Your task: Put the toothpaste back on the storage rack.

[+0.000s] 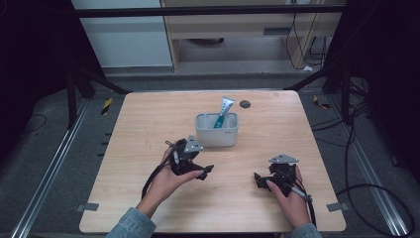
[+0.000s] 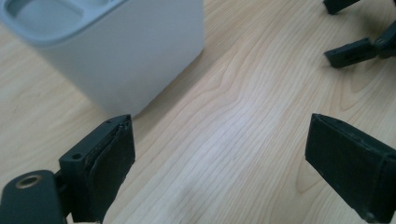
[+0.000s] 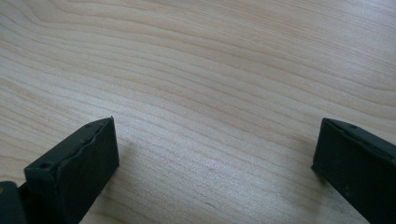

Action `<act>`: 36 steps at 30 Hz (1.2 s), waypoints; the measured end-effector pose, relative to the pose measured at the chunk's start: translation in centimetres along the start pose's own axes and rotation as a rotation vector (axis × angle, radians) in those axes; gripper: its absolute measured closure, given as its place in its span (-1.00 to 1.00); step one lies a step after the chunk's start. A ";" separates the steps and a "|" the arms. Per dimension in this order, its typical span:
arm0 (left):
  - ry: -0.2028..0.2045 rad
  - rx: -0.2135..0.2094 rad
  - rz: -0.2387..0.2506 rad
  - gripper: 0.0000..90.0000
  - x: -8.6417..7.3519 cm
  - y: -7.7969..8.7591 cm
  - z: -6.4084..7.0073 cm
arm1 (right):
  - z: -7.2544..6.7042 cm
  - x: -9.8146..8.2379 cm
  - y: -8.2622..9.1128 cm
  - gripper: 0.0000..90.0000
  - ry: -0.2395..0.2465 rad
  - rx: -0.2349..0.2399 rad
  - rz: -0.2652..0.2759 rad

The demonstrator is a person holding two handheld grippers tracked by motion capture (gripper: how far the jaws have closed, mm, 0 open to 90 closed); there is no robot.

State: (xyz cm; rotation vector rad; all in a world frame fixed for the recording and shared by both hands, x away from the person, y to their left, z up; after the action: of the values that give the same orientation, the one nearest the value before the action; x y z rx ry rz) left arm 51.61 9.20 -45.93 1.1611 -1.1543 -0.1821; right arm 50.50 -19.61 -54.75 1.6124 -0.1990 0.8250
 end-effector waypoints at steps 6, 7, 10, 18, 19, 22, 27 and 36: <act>0.064 0.018 -0.011 -0.84 -2.7 -0.4 -1.9 | 0.0 0.0 0.0 -0.99 0.000 0.000 0.000; 0.069 0.024 -0.018 -0.85 -3.2 -0.4 -2.2 | 0.0 0.0 0.0 -0.99 0.000 0.000 0.000; 0.098 0.047 -0.031 -0.86 -4.7 -0.4 -3.2 | 0.0 0.0 0.0 -0.99 0.000 0.000 0.000; 0.194 0.098 -0.040 -0.85 -8.5 0.4 -5.9 | 0.0 0.0 0.0 -0.99 -0.001 0.000 0.000; 0.201 0.107 -0.043 -0.85 -8.9 0.5 -6.1 | 0.0 0.0 0.0 -0.99 -0.001 0.000 0.000; 0.223 0.124 -0.047 -0.84 -9.6 0.7 -6.8 | 0.0 0.0 0.0 -0.99 -0.001 0.000 0.000; 0.237 0.158 -0.067 -0.84 -11.0 0.7 -8.1 | 0.0 0.0 0.0 -0.99 -0.001 0.000 0.000; 0.290 0.195 -0.073 -0.83 -12.8 0.6 -10.1 | 0.0 0.0 0.0 -0.99 -0.001 0.000 0.000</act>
State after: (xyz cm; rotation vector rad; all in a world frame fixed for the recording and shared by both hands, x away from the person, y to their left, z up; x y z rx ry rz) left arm 53.38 23.95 -52.74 1.3538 -0.8881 0.0444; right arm 50.50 -19.60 -54.75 1.6130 -0.1997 0.8248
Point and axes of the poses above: each handheld gripper's, and its own axes: y roughly backward along the jaws, x roughly out of its top, z roughly to its right, the point moved 5 cm from there along -y, roughly forward along the jaws, and after that the axes turned 9 degrees about -z, right-handed, at the moved point
